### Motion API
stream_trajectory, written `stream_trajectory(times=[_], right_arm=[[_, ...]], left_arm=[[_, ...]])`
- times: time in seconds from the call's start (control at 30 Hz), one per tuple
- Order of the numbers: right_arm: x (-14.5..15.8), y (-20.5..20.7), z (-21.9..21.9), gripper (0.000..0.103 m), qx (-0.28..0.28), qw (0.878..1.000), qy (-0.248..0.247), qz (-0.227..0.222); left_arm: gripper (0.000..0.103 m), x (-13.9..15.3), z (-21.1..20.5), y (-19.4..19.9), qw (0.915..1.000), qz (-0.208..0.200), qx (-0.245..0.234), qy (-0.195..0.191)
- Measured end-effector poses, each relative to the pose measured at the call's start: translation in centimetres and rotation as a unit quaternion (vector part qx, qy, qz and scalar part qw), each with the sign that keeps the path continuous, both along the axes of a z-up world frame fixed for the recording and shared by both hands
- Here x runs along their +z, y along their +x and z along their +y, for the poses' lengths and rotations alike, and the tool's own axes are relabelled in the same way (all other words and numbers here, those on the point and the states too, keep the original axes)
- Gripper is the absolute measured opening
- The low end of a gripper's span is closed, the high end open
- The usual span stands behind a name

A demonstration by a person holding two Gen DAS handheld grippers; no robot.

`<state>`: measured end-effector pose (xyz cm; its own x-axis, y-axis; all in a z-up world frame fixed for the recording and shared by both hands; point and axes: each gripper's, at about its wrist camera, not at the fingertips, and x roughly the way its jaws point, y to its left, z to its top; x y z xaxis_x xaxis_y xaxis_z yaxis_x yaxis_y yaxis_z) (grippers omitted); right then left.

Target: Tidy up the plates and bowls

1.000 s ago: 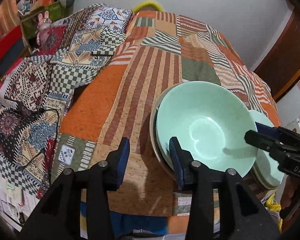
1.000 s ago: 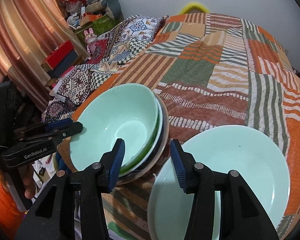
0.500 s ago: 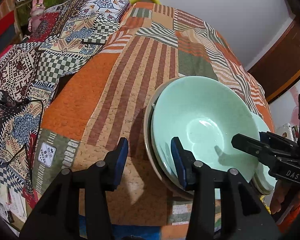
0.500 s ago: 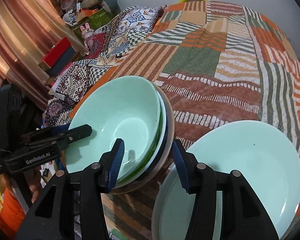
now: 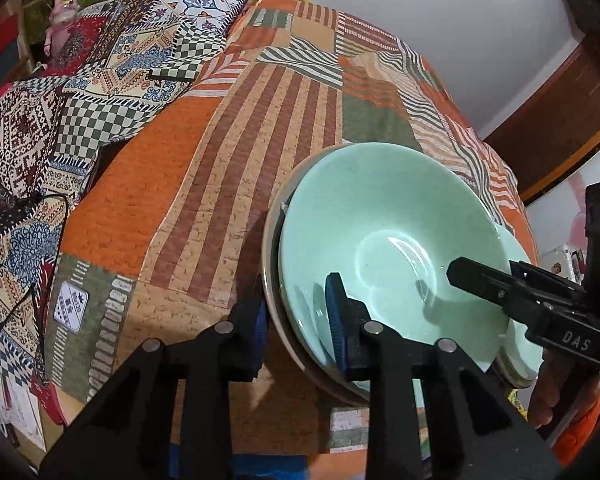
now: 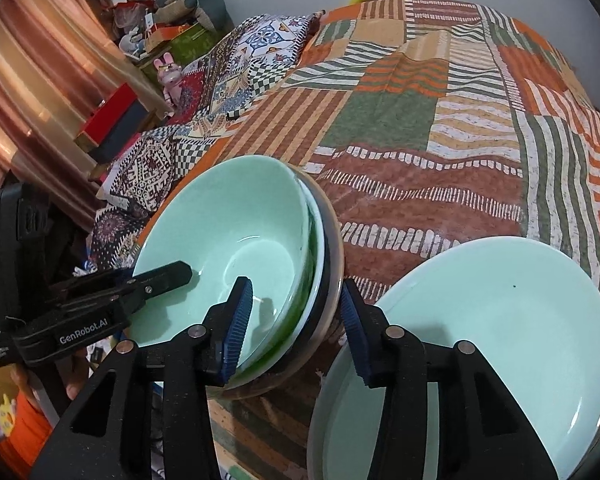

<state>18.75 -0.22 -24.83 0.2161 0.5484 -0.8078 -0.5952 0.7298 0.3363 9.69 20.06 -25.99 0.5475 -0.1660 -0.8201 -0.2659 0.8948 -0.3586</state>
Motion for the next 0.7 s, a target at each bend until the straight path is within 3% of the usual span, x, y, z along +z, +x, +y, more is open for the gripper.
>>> stream_trajectory(times=[0.27,0.4,0.7], right_arm=[[0.4,-0.4,0.4,0.037,0.008,1.0,-0.01,-0.012],[0.2,-0.3,0.0,0.037,0.006,1.0,0.003,0.004],[2.4,-1.1,-1.0,0.036,-0.004,1.0,0.024,-0.018]], left_arm=[[0.027,0.5,-0.8,-0.3,0.9993,0.016,0.004,0.034],[0.027,1.3,-1.0,-0.7,0.9989,0.008,0.011,0.046],[0.027,3.9,-1.6,-1.3,0.9978,-0.023,0.012,0.061]])
